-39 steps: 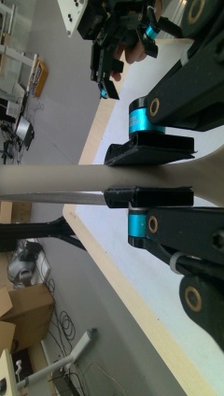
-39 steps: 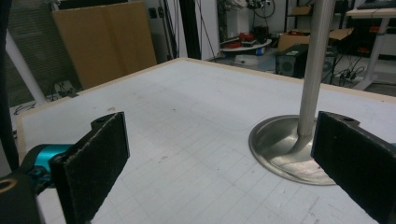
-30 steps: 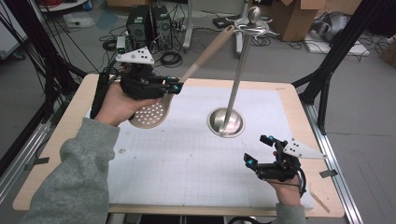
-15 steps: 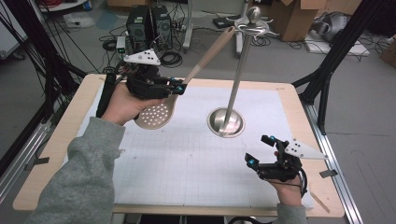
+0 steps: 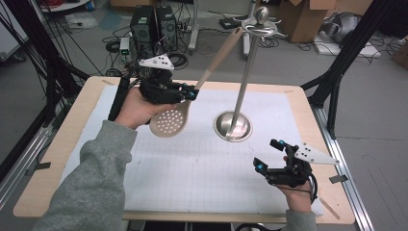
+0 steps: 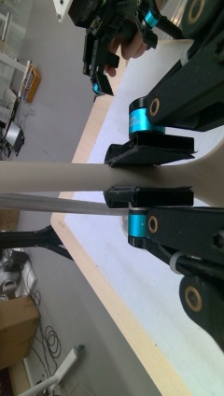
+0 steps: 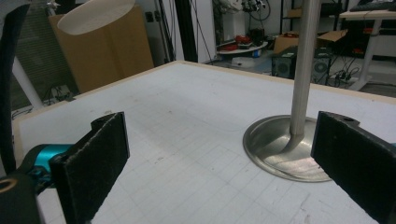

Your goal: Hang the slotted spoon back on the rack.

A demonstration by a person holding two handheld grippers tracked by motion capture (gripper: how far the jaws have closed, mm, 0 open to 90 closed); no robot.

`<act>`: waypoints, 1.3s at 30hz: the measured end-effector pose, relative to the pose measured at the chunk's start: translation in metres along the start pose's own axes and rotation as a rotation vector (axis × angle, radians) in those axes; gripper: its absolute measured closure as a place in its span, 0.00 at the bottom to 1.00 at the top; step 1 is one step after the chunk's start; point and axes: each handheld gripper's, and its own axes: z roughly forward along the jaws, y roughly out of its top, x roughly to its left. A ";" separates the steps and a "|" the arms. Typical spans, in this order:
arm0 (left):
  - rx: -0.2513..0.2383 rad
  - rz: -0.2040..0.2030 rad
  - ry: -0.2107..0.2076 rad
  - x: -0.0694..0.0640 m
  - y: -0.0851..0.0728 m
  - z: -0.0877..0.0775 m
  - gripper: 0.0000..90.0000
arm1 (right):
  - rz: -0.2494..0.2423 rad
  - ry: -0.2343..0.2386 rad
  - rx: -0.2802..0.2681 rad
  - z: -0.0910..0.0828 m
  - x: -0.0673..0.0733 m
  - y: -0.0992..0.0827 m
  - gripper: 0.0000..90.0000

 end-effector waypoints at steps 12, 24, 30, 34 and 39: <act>0.036 0.002 -0.008 0.001 -0.001 0.026 0.87 | 0.004 -0.007 0.005 -0.001 -0.002 -0.001 0.03; 0.065 0.004 0.005 -0.002 -0.001 0.054 0.87 | 0.001 -0.013 0.008 -0.003 -0.002 -0.002 0.03; 0.073 0.017 0.021 -0.004 -0.001 0.067 0.87 | 0.006 -0.013 0.007 -0.004 -0.004 -0.002 0.03; 0.075 0.017 0.026 -0.004 -0.001 0.074 0.86 | 0.014 -0.020 0.008 -0.005 -0.004 -0.003 0.03; 0.078 0.017 0.042 -0.006 0.000 0.081 0.86 | 0.010 -0.020 0.002 -0.006 -0.004 -0.002 0.03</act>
